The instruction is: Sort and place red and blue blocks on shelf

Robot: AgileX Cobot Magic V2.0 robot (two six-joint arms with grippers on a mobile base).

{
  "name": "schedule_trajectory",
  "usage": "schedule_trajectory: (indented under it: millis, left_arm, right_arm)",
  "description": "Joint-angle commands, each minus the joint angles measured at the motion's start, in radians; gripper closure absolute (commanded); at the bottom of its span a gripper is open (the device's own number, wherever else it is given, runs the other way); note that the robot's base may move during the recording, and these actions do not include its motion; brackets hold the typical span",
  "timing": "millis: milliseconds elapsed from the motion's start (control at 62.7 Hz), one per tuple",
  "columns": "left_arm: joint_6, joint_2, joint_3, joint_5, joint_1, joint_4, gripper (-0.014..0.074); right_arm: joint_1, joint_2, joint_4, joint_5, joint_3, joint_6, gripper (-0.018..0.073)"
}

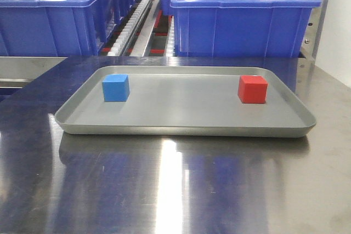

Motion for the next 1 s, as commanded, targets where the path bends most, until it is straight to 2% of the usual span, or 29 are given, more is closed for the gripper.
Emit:
schedule_trajectory:
  millis: [0,80,223,319,542,638,685,765,845,877,925,988]
  left_arm:
    - [-0.006,-0.021,0.044,-0.085,0.000,-0.008,0.0472]
    - [-0.006,-0.021,0.044,-0.085,0.000,-0.008,0.0472]
    - [-0.006,-0.021,0.044,-0.085,0.000,-0.008,0.0472]
    - [-0.006,-0.021,0.044,-0.085,0.000,-0.008,0.0472]
    - [-0.006,-0.021,0.044,-0.085,0.000,-0.008,0.0472]
    - [-0.006,-0.021,0.044,-0.085,0.000,-0.008,0.0472]
    - [-0.006,-0.021,0.044,-0.085,0.000,-0.008,0.0472]
    - [-0.006,-0.021,0.044,-0.085,0.000,-0.008,0.0472]
    - [-0.006,-0.021,0.044,-0.085,0.000,-0.008,0.0472]
    - [-0.006,-0.021,0.044,-0.085,0.000,-0.008,0.0472]
    - [-0.006,-0.021,0.044,-0.085,0.000,-0.008,0.0472]
    - [-0.006,-0.021,0.044,-0.085,0.000,-0.008,0.0472]
  right_arm:
    - [-0.002,0.081,-0.006,-0.106,-0.081,-0.014,0.0492]
    - [-0.002,0.155,-0.016,-0.110,-0.135,-0.014,0.0492]
    - [0.016,0.287,-0.102,-0.108,-0.210,0.030,0.0492]
    - [0.063,0.389,-0.192,-0.086,-0.256,0.138,0.0492]
    - [0.213,0.627,-0.368,-0.066,-0.363,0.500,0.0489]
    - [0.276,0.731,-0.430,-0.057,-0.413,0.577,0.0463]
    - [0.301,0.786,-0.442,-0.051,-0.442,0.600,0.0418]
    - [0.341,0.871,-0.445,-0.032,-0.493,0.604,0.0289]
    - [0.371,0.959,-0.445,0.006,-0.557,0.606,0.0091]
    - [0.379,0.994,-0.444,0.020,-0.587,0.606,0.0041]
    - [0.390,1.041,-0.438,0.059,-0.634,0.607,-0.0021]
    - [0.400,1.090,-0.422,0.121,-0.696,0.607,-0.0047]
